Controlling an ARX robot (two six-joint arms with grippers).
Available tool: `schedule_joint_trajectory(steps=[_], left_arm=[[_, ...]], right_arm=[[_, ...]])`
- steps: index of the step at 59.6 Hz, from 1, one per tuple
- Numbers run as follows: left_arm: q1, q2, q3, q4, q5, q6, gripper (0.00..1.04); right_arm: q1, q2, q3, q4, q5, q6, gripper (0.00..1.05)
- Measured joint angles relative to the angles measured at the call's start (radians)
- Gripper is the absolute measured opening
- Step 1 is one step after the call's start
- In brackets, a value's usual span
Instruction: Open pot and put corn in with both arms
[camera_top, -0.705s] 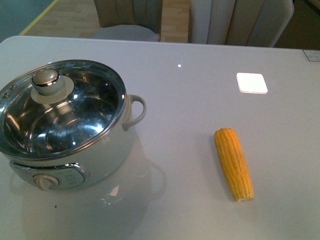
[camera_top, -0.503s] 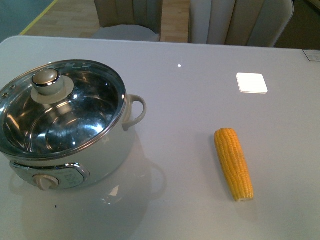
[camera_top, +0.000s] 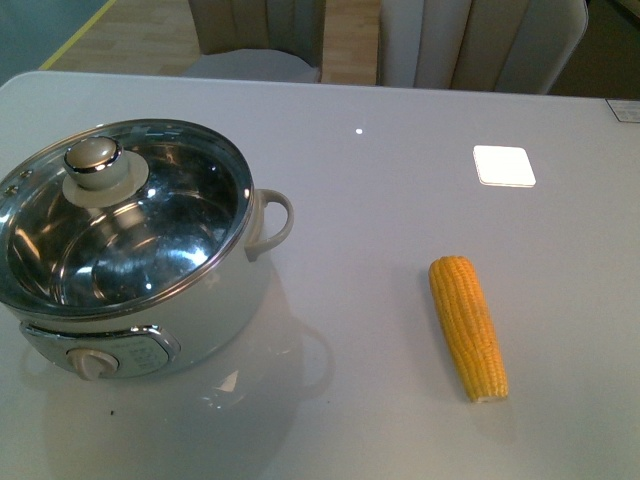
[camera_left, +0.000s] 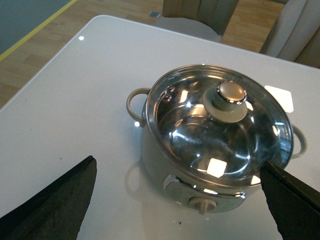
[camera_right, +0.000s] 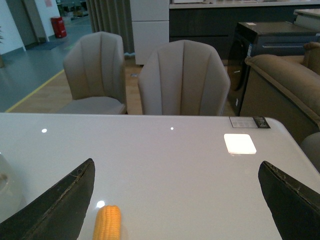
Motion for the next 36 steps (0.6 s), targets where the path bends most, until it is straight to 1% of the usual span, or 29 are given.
schedule_joint_trajectory(steps=[9, 11, 19, 25, 31, 36], left_arm=[[-0.029, 0.245, 0.053, 0.250, 0.019, -0.004, 0.98], [-0.039, 0.335, 0.061, 0.335, 0.034, -0.005, 0.98], [-0.074, 0.692, 0.096, 0.666, 0.012, 0.008, 0.98], [-0.094, 0.942, 0.142, 0.868, 0.011, 0.019, 0.98], [-0.101, 1.152, 0.189, 1.009, 0.026, 0.024, 0.98], [-0.095, 1.312, 0.232, 1.096, 0.038, 0.040, 0.98]], right_arm=[[0.000, 0.000, 0.000, 0.000, 0.000, 0.000, 0.96], [0.000, 0.000, 0.000, 0.000, 0.000, 0.000, 0.96], [0.000, 0.000, 0.000, 0.000, 0.000, 0.000, 0.96], [0.000, 0.000, 0.000, 0.000, 0.000, 0.000, 0.96], [0.000, 0.000, 0.000, 0.000, 0.000, 0.000, 0.96], [0.000, 0.000, 0.000, 0.000, 0.000, 0.000, 0.96]])
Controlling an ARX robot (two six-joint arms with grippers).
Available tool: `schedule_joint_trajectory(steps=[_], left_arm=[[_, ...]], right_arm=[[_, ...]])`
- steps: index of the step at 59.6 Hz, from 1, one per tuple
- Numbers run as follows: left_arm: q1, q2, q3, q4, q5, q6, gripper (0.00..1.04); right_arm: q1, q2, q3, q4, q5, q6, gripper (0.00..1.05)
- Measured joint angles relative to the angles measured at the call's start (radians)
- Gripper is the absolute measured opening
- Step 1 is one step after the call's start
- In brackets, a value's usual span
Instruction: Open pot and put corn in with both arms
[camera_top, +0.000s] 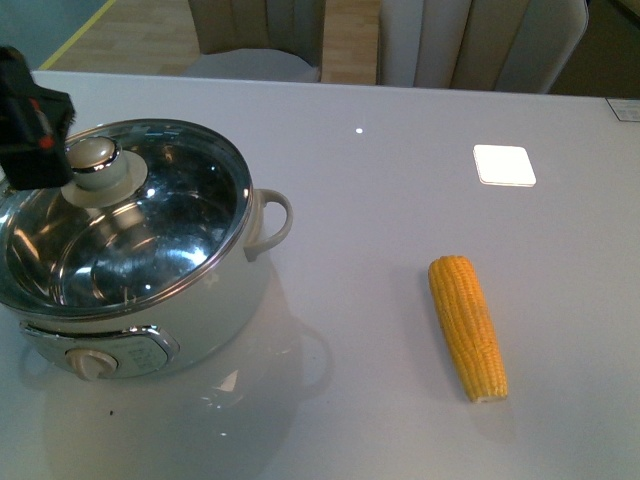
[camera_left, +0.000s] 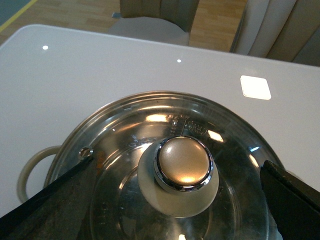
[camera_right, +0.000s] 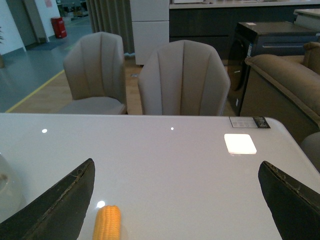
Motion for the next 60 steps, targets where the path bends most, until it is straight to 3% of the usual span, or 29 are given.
schedule_joint_trajectory(steps=[21, 47, 60], left_arm=[[0.039, 0.297, 0.110, 0.161, 0.054, 0.077, 0.98], [0.030, 0.403, 0.196, 0.203, 0.050, 0.128, 0.97], [0.014, 0.422, 0.204, 0.217, 0.053, 0.137, 0.65]], right_arm=[[0.000, 0.000, 0.000, 0.000, 0.000, 0.000, 0.96], [0.000, 0.000, 0.000, 0.000, 0.000, 0.000, 0.96], [0.000, 0.000, 0.000, 0.000, 0.000, 0.000, 0.96]])
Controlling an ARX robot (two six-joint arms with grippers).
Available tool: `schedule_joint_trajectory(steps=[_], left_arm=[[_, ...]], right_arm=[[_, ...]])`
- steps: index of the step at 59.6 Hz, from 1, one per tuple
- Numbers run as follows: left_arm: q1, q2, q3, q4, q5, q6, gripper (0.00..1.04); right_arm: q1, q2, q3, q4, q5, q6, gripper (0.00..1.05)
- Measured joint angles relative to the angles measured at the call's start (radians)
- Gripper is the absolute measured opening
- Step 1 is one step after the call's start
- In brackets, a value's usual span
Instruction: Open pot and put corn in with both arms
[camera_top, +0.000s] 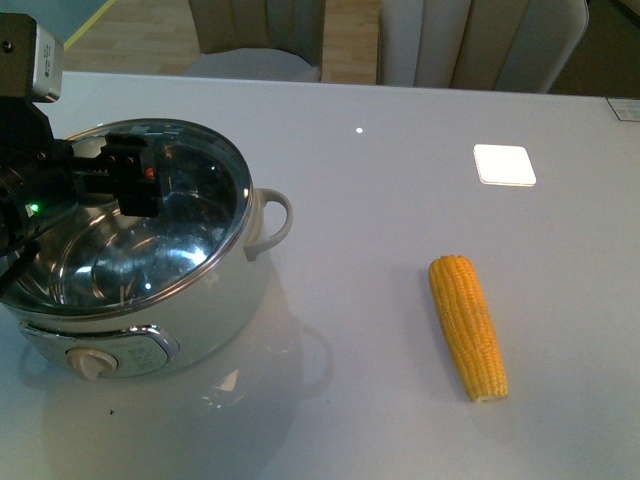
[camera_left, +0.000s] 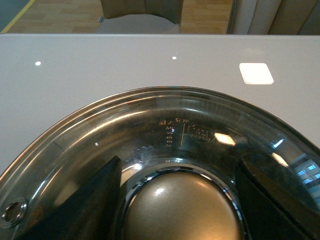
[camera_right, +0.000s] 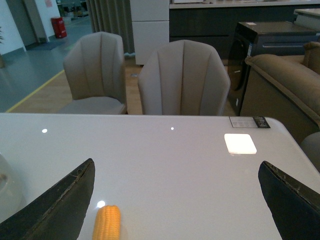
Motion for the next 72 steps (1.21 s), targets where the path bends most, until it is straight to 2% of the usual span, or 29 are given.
schedule_joint_trajectory(steps=[8, 9, 35, 52, 62, 72], left_arm=[[-0.002, 0.003, 0.009, -0.005, -0.006, -0.005, 0.43], [-0.002, 0.003, 0.009, -0.005, -0.010, -0.004, 0.43], [0.005, -0.058, 0.012, -0.061, -0.026, -0.006, 0.43], [0.046, -0.247, 0.033, -0.137, -0.025, -0.008, 0.43], [0.124, -0.382, 0.031, -0.167, 0.024, -0.021, 0.43], [0.280, -0.459, -0.023, -0.168, 0.093, -0.022, 0.43]], right_arm=[[0.000, 0.000, 0.000, 0.000, 0.000, 0.000, 0.96], [0.000, 0.000, 0.000, 0.000, 0.000, 0.000, 0.96], [0.000, 0.000, 0.000, 0.000, 0.000, 0.000, 0.96], [0.000, 0.000, 0.000, 0.000, 0.000, 0.000, 0.96], [0.000, 0.000, 0.000, 0.000, 0.000, 0.000, 0.96], [0.000, 0.000, 0.000, 0.000, 0.000, 0.000, 0.96]])
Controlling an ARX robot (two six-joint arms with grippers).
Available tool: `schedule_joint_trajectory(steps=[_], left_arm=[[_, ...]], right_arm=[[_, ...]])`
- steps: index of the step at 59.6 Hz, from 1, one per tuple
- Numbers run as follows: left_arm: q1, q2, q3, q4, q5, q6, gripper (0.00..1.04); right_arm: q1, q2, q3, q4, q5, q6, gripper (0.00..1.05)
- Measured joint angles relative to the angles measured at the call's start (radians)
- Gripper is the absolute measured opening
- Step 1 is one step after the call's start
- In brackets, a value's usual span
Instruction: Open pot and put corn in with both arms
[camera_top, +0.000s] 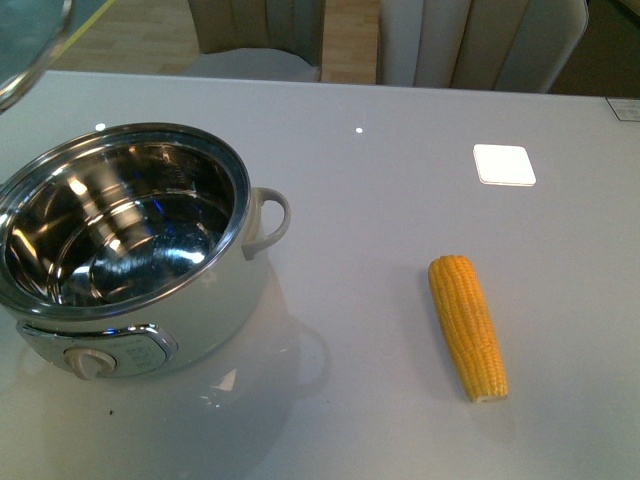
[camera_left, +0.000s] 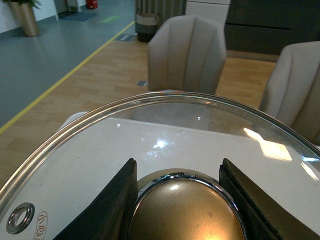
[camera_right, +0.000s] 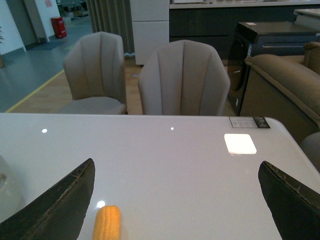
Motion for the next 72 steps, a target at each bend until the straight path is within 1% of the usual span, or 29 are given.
schedule_joint_trajectory(steps=[4, 7, 13, 14, 15, 24, 28, 37, 48, 64, 72], left_arm=[[0.121, -0.003, -0.043, 0.016, 0.053, 0.007, 0.43], [0.180, 0.001, -0.062, 0.028, 0.083, 0.012, 0.43], [0.344, 0.045, -0.092, 0.087, 0.162, 0.041, 0.43], [0.358, 0.052, -0.093, 0.093, 0.168, 0.043, 0.43], [0.399, 0.075, -0.097, 0.115, 0.186, 0.051, 0.43], [0.566, 0.239, -0.111, 0.222, 0.237, 0.096, 0.43], [0.600, 0.315, -0.116, 0.270, 0.249, 0.113, 0.43], [0.615, 0.460, -0.108, 0.361, 0.266, 0.127, 0.43], [0.594, 0.636, -0.029, 0.440, 0.273, 0.140, 0.43], [0.562, 0.771, 0.066, 0.447, 0.251, 0.144, 0.43], [0.517, 0.884, 0.199, 0.446, 0.235, 0.166, 0.43]], right_arm=[[0.000, 0.000, 0.000, 0.000, 0.000, 0.000, 0.96], [0.000, 0.000, 0.000, 0.000, 0.000, 0.000, 0.96], [0.000, 0.000, 0.000, 0.000, 0.000, 0.000, 0.96], [0.000, 0.000, 0.000, 0.000, 0.000, 0.000, 0.96], [0.000, 0.000, 0.000, 0.000, 0.000, 0.000, 0.96], [0.000, 0.000, 0.000, 0.000, 0.000, 0.000, 0.96], [0.000, 0.000, 0.000, 0.000, 0.000, 0.000, 0.96], [0.000, 0.000, 0.000, 0.000, 0.000, 0.000, 0.96], [0.000, 0.000, 0.000, 0.000, 0.000, 0.000, 0.96], [0.000, 0.000, 0.000, 0.000, 0.000, 0.000, 0.96], [0.000, 0.000, 0.000, 0.000, 0.000, 0.000, 0.96]])
